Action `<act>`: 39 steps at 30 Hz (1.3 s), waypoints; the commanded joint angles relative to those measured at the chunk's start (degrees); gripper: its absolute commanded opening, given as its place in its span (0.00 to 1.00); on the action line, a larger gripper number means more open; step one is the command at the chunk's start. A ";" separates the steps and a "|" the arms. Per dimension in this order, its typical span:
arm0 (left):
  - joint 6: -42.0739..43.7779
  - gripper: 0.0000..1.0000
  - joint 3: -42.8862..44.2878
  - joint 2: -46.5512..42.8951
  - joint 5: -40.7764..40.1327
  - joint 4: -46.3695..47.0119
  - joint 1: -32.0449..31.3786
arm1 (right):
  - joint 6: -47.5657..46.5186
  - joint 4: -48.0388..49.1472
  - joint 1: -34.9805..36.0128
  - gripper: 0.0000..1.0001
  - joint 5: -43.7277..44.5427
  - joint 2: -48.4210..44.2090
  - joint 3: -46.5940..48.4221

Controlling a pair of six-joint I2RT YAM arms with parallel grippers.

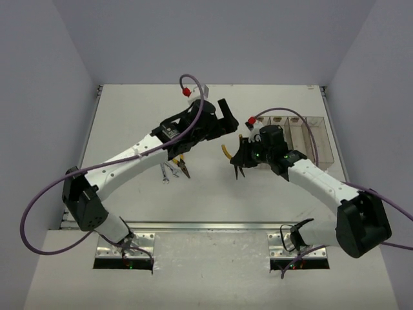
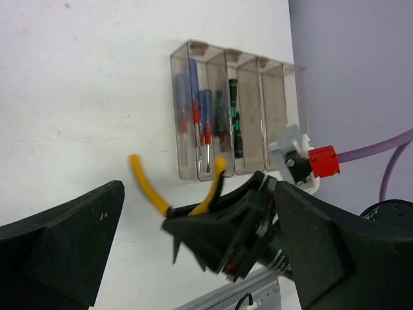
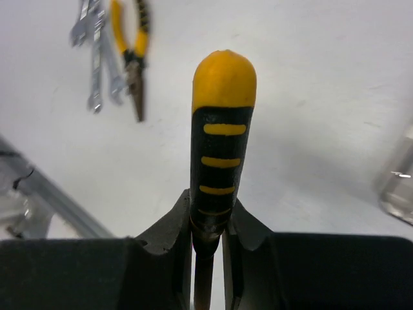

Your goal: Sort the tools into containers

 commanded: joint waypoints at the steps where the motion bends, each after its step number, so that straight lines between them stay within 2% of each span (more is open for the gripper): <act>1: 2.17 1.00 -4.44 -11.06 -5.91 -5.51 7.37 | -8.90 -11.73 -9.83 0.00 16.04 -0.37 9.66; 5: 5.22 1.00 -13.97 -20.16 -6.49 -4.39 8.90 | -15.71 -16.82 -17.40 0.00 23.07 5.27 18.55; 8: 5.81 1.00 -20.43 -22.65 -3.00 -3.70 8.89 | -17.94 -19.52 -22.08 0.00 24.48 11.09 26.38; 10: 6.62 1.00 -26.68 -25.72 0.83 -2.19 8.83 | -23.39 -21.03 -25.43 0.00 28.31 16.77 32.05; 13: 7.83 1.00 -33.30 -28.63 3.61 0.47 8.88 | -26.67 -21.93 -29.66 0.00 24.54 22.21 36.02; 16: 10.15 1.00 -35.03 -28.95 3.99 1.50 8.80 | -27.59 -23.41 -32.18 0.00 19.00 29.24 40.53; 21: 11.14 1.00 -34.33 -28.19 4.32 0.47 8.81 | -33.13 -25.00 -32.76 0.00 19.97 33.86 41.98; 23: 11.09 1.00 -34.43 -27.69 4.41 1.23 8.87 | -32.81 -25.98 -32.77 0.06 21.10 34.89 42.10; 24: 11.00 1.00 -34.23 -27.24 4.28 1.34 8.88 | -32.15 -26.78 -32.77 0.16 21.90 35.30 42.37; 26: 10.72 1.00 -33.46 -25.65 3.78 1.06 8.84 | -29.92 -28.75 -32.77 0.45 24.17 36.00 43.29; 27: 10.54 1.00 -33.02 -24.49 3.40 0.56 8.80 | -28.45 -29.94 -32.77 0.56 25.58 36.25 44.09; 28: 10.33 1.00 -32.55 -23.59 2.82 -0.17 8.80 | -27.08 -31.51 -32.77 0.63 26.95 36.52 45.19; 31: 8.70 1.00 -31.41 -20.97 -0.69 -1.03 8.86 | -23.35 -35.84 -32.68 0.73 27.65 35.11 48.16; 34: 6.26 1.00 -29.62 -18.01 -4.48 -2.15 9.26 | -20.74 -36.85 -32.06 0.99 26.48 29.75 48.01; 37: 3.92 1.00 -26.94 -13.01 -6.96 -3.67 9.84 | -18.70 -36.50 -28.04 0.99 27.32 24.86 46.35; 39: 1.94 0.98 -25.41 -8.94 -8.38 -5.30 10.16 | -17.04 -35.55 -24.30 0.99 32.11 20.62 43.73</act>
